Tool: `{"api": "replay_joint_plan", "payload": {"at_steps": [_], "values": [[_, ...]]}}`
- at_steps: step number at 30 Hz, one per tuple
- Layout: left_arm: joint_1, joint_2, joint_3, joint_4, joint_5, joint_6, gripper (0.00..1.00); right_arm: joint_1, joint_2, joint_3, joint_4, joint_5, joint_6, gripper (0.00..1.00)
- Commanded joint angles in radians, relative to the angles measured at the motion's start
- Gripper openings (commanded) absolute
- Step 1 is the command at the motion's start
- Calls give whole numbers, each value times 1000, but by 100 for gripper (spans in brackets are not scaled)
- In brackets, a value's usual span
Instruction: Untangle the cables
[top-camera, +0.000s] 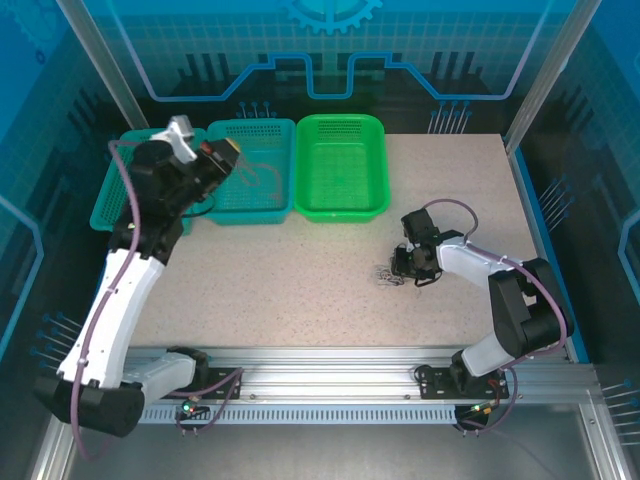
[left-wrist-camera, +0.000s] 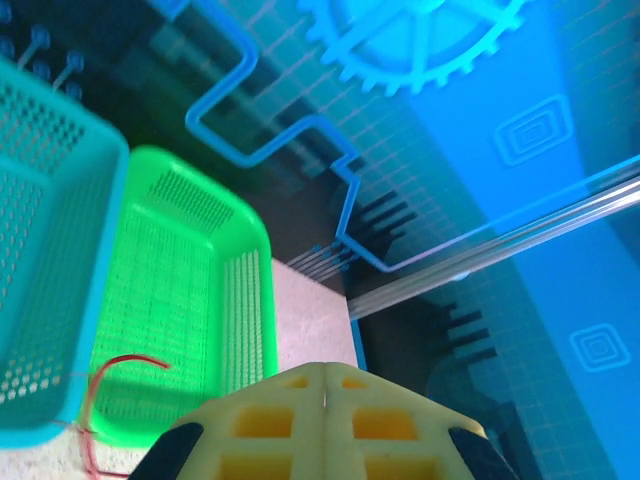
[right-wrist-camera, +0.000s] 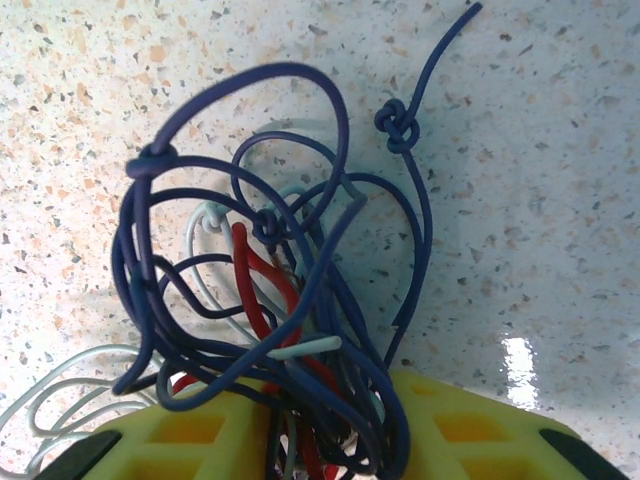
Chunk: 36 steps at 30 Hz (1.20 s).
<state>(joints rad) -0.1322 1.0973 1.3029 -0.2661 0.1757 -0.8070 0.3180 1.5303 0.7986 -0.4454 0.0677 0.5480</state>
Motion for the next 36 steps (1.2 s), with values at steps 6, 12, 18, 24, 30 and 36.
{"api": "replay_joint_plan", "payload": {"at_steps": [6,12,18,24,30,36], "values": [[191,50,252,-231,-81,143,0,-16,-35,46,-101,-35,5,51],[390,155,335,-210,-67,142,0,-16,-138,143,-164,-91,-18,83],[539,307,383,-129,-14,128,0,-15,-238,231,-243,-101,-25,88],[585,459,442,-104,2,146,0,-16,-301,251,-276,-89,6,88],[632,575,385,-147,-114,130,0,-17,-341,247,-302,-82,18,88],[656,707,450,-202,-117,165,29,-17,-360,268,-331,-71,13,88]]}}
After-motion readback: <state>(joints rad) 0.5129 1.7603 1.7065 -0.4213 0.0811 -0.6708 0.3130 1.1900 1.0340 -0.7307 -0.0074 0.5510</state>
